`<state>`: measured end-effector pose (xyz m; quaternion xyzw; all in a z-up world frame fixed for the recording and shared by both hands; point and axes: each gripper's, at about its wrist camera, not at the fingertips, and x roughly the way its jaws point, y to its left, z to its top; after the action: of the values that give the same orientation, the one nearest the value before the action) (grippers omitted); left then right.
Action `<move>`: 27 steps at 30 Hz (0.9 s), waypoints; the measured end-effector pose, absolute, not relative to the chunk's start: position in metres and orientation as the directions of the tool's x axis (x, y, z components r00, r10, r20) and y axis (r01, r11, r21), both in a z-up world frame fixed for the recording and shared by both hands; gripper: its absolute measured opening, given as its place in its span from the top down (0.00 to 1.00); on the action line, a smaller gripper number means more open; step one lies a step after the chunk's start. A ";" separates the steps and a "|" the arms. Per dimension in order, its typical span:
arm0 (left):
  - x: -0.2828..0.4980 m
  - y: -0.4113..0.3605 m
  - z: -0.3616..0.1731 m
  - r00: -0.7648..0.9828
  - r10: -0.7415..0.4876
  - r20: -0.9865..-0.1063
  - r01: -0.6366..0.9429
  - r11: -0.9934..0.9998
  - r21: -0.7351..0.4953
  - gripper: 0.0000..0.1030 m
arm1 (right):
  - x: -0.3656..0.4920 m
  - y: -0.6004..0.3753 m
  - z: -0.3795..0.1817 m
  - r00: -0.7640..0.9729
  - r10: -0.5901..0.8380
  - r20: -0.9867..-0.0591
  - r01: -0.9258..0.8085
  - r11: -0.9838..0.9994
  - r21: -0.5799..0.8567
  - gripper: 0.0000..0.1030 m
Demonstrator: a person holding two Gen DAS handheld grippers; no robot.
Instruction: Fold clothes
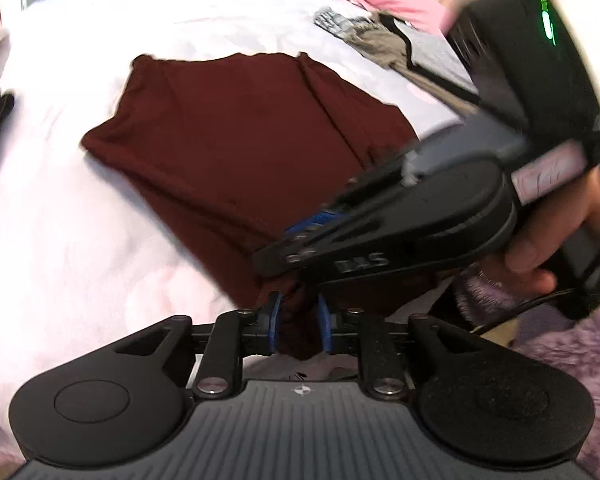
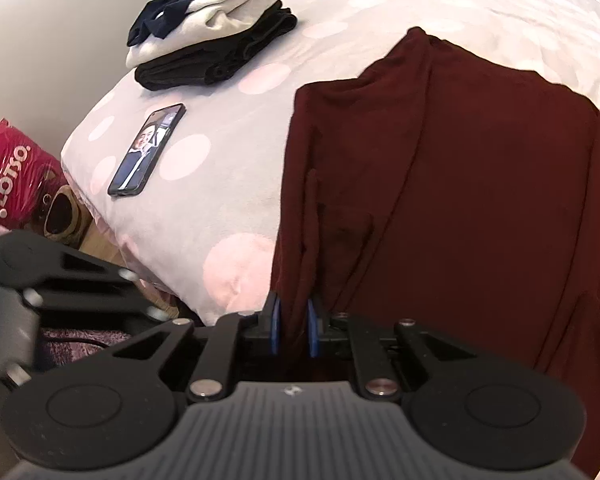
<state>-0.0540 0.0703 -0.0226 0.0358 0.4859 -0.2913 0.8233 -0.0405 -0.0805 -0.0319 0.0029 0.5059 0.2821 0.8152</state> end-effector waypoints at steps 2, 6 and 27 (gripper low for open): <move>-0.044 0.087 -0.016 0.373 -0.429 -0.822 0.483 0.847 -0.223 0.79 | -0.039 -0.083 -0.033 0.326 0.463 -0.824 -0.447 0.844 0.297 0.85; -0.013 0.112 -0.013 0.427 -0.369 -0.825 0.413 0.892 -0.185 0.64 | -0.039 -0.082 -0.033 0.324 0.463 -0.825 -0.454 0.841 0.294 0.85; 0.130 0.167 -0.079 0.522 -0.434 -0.734 -0.068 0.837 -0.543 0.55 | -0.041 -0.080 -0.040 0.322 0.443 -0.837 -0.513 0.824 0.239 0.85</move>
<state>0.1301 0.1673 -0.0786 -0.2636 0.4763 -0.1099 0.8316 -0.0415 -0.0801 -0.0396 -0.0347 0.5024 0.2944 0.8123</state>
